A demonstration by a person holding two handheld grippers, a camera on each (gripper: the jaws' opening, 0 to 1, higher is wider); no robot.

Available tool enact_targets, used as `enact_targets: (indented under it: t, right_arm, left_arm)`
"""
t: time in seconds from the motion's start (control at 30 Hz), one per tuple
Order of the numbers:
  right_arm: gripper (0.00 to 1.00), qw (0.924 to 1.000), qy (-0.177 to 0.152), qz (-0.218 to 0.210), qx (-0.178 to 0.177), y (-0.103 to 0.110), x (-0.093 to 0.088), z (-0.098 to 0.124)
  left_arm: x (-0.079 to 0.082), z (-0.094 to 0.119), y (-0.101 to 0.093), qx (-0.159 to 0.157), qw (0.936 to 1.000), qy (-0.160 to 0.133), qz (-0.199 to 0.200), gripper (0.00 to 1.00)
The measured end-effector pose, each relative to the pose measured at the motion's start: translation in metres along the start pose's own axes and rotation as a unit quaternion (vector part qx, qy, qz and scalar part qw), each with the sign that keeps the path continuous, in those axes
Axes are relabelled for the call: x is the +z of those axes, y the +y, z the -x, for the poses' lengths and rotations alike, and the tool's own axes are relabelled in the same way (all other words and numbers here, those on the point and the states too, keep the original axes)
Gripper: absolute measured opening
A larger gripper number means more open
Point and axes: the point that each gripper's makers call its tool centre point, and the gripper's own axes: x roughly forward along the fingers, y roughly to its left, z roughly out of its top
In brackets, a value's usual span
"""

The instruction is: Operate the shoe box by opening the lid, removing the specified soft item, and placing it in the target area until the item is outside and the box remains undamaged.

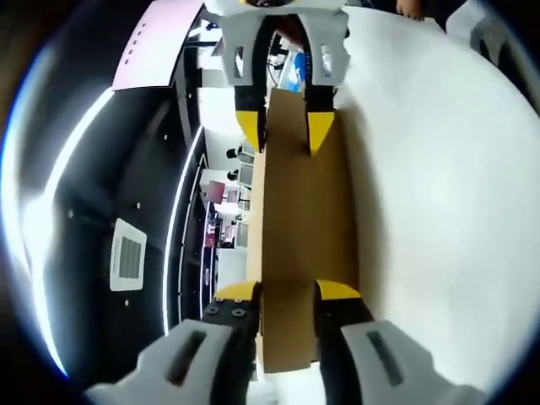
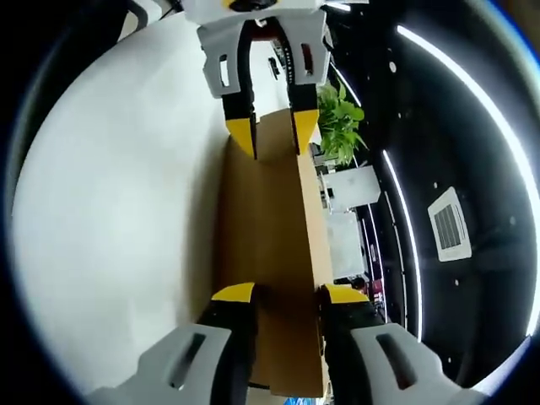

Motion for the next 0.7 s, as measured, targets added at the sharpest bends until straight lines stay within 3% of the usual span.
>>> enact_targets:
  t: [0.4, 0.7]
  right_arm:
    - [0.29, 0.9998, -0.016, 0.007, 0.008, 0.002, -0.009, 0.013]
    - [0.29, 0.9997, -0.008, 0.014, 0.019, 0.002, -0.009, 0.012]
  left_arm:
    - [0.017, 0.012, -0.005, -0.015, 0.9996, -0.014, 0.019, 0.25]
    - [0.018, 0.011, -0.007, -0.016, 0.9995, -0.011, 0.025, 0.27]
